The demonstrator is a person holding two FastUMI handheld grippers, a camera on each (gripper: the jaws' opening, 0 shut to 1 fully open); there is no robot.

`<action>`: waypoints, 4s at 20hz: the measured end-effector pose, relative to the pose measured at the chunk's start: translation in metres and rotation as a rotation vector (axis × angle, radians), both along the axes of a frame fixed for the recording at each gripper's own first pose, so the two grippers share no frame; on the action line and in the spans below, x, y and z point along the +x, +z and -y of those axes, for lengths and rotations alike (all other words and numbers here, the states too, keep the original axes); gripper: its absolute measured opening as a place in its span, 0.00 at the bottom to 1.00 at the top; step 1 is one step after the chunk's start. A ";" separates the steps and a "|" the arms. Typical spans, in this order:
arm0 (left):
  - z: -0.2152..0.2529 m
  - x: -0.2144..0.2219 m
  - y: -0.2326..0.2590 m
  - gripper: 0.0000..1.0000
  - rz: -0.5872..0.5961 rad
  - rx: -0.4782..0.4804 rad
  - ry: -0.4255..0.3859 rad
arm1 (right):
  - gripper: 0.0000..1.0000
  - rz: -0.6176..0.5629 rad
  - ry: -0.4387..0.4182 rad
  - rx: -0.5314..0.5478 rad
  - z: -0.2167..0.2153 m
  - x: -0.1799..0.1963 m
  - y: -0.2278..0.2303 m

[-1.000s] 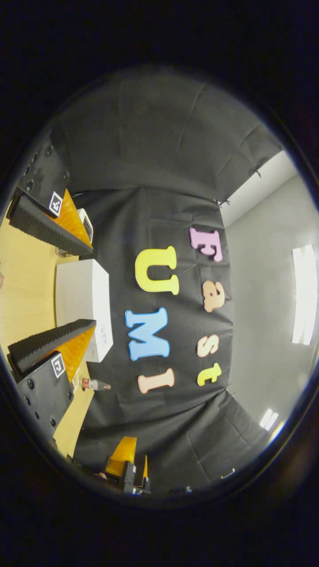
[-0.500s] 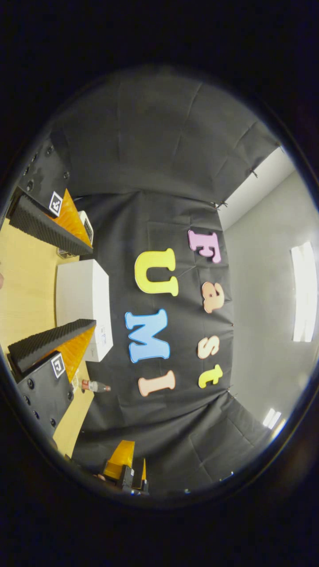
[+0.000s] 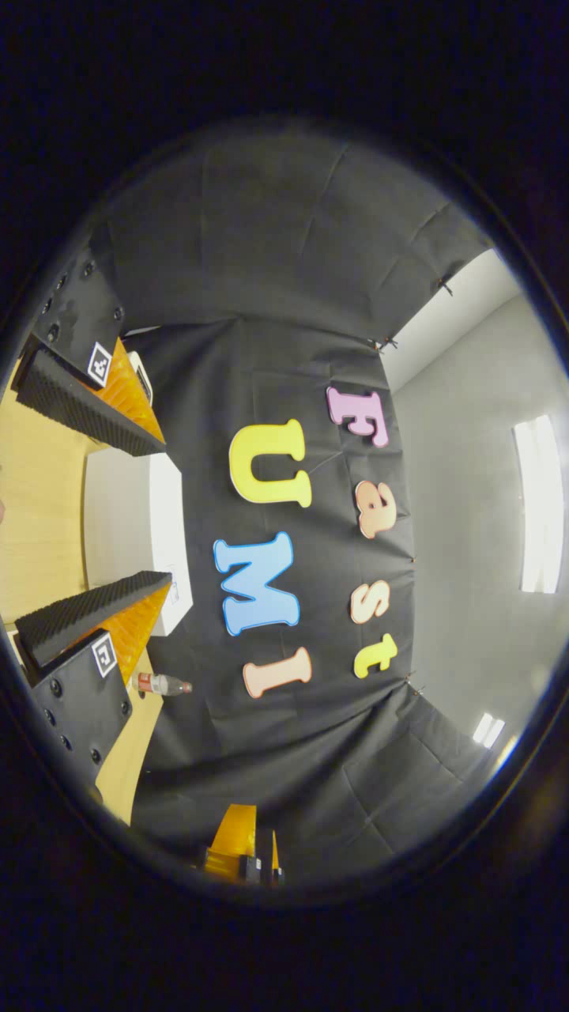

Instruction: Open the microwave oven with the left hand, put the food in, and close the microwave oven.

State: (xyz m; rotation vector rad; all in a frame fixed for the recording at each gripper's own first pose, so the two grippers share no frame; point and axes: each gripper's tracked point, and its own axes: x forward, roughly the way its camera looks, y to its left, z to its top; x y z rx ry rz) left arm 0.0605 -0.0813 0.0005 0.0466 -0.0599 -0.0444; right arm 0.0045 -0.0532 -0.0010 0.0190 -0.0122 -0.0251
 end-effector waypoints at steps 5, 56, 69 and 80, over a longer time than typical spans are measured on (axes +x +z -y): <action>0.021 0.062 -0.023 0.99 -0.008 -0.030 -0.091 | 0.98 -0.003 -0.092 -0.017 0.009 0.008 0.004; 0.108 0.197 -0.235 0.12 -0.446 -0.022 -0.262 | 0.98 -0.061 -0.229 -0.112 0.053 -0.011 -0.003; -0.036 0.076 -0.228 0.12 -0.468 -0.003 -0.047 | 0.98 -0.044 0.055 -0.032 -0.020 -0.020 -0.007; -0.145 0.042 -0.232 0.12 -0.484 -0.041 -0.141 | 0.98 -0.083 0.086 0.015 -0.155 -0.002 -0.012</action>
